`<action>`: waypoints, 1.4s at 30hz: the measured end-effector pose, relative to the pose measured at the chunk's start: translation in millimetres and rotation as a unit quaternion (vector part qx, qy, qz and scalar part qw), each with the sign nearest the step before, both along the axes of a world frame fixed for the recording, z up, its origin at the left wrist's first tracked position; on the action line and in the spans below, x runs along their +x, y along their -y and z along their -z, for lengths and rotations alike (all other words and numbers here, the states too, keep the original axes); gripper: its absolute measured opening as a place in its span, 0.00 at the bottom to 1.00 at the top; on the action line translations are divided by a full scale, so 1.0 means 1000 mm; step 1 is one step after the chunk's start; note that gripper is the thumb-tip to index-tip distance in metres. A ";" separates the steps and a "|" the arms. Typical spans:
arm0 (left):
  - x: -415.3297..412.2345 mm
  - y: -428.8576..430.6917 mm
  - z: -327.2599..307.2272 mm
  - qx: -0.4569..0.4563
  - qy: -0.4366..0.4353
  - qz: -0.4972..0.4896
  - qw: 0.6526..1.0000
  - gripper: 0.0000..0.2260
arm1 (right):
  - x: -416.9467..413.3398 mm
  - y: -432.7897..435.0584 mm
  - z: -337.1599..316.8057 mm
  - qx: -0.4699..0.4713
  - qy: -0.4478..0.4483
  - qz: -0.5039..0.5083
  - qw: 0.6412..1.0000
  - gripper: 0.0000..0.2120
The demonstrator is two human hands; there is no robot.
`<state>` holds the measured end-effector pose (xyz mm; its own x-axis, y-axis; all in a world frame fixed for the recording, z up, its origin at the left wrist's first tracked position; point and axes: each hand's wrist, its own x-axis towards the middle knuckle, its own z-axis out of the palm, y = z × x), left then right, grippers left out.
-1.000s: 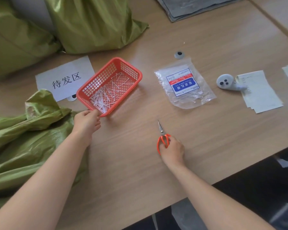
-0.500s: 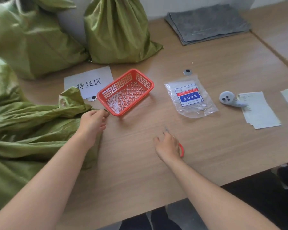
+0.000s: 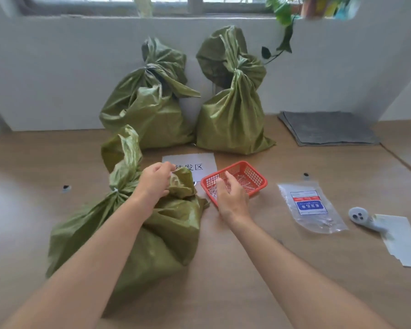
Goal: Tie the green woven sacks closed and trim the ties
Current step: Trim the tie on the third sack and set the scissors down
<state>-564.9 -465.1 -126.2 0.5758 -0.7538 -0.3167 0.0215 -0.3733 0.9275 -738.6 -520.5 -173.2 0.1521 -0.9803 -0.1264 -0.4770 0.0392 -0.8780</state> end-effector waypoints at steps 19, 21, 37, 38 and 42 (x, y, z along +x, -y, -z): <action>0.146 -0.086 -0.016 0.284 0.135 0.220 0.923 0.15 | 0.166 -0.064 -0.036 0.157 -0.073 -0.300 0.938 0.50; 0.150 -0.086 -0.013 0.300 0.146 0.246 0.910 0.13 | 0.169 -0.064 -0.039 0.172 -0.050 -0.326 0.928 0.49; 0.248 -0.109 -0.062 0.078 0.109 0.124 0.983 0.15 | 0.294 -0.069 -0.057 -0.029 0.050 -0.342 0.938 0.57; 0.258 -0.110 -0.067 0.063 0.117 0.117 0.984 0.15 | 0.305 -0.069 -0.061 -0.044 0.050 -0.338 0.939 0.55; 0.310 -0.103 -0.083 0.005 0.147 0.095 0.985 0.15 | 0.360 -0.069 -0.080 -0.105 0.075 -0.307 0.943 0.52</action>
